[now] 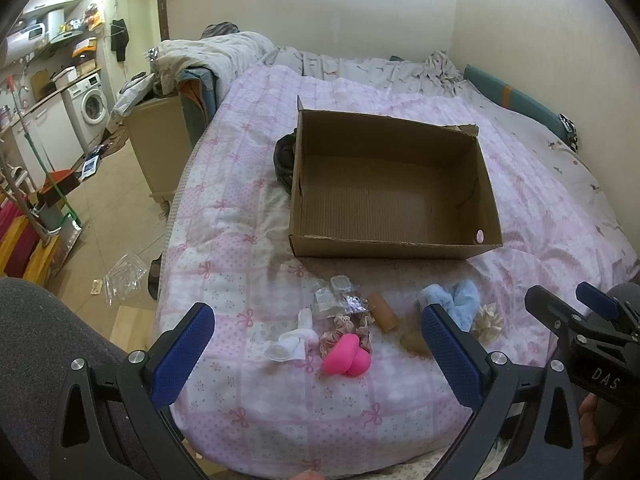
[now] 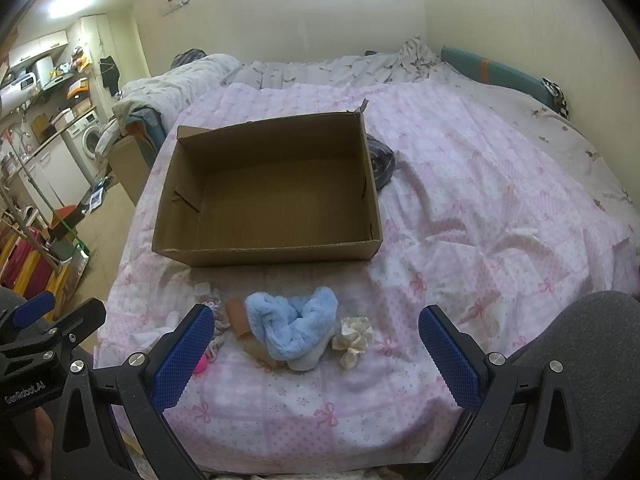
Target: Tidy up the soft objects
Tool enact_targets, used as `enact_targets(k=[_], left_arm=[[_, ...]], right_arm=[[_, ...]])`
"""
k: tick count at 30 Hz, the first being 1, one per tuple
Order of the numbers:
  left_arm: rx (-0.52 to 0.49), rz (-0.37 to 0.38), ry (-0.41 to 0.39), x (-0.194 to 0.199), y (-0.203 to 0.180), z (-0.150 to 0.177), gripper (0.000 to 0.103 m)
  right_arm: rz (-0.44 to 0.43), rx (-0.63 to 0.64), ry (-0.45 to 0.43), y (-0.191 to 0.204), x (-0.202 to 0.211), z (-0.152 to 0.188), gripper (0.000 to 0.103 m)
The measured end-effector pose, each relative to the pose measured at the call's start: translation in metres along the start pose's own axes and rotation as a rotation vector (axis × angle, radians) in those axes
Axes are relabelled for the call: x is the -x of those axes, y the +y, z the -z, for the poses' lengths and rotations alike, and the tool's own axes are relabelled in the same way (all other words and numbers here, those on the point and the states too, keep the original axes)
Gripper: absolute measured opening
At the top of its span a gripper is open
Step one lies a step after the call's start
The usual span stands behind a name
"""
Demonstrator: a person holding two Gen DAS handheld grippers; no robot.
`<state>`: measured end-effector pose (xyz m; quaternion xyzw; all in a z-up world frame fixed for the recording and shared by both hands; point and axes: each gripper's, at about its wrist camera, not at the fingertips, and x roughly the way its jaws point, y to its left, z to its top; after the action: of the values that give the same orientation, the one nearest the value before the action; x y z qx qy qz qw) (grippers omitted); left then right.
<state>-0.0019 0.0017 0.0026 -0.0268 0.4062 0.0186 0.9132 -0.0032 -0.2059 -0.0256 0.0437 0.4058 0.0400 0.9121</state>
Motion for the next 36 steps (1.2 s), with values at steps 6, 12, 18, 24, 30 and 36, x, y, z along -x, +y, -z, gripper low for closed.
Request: enact_targets(k=[6,12,18,24,30,36], left_arm=[[0.000,0.000,0.000,0.0001,-0.0004,0.0001,0.103],[0.000,-0.005,0.002,-0.0013,0.0000,0.0026,0.103],[-0.001,-0.005,0.002,-0.0019,0.0007,0.0030,0.103],[-0.001,-0.006,0.003,-0.0019,0.0003,0.0027,0.103],[-0.001,-0.005,0.003,-0.0018,0.0003,0.0025,0.103],[-0.001,-0.006,0.003,-0.0016,0.0000,0.0023,0.103]], right_arm=[[-0.001,-0.004,0.002,-0.0005,-0.0005,0.0005,0.103],[-0.003,-0.004,0.003,-0.0009,-0.0004,0.0002,0.103],[-0.002,-0.005,0.004,-0.0009,-0.0010,0.0007,0.103],[-0.002,-0.006,0.004,-0.0010,-0.0015,0.0007,0.103],[-0.002,-0.005,0.005,-0.0010,-0.0016,0.0006,0.103],[-0.002,-0.006,0.005,-0.0010,-0.0015,0.0007,0.103]])
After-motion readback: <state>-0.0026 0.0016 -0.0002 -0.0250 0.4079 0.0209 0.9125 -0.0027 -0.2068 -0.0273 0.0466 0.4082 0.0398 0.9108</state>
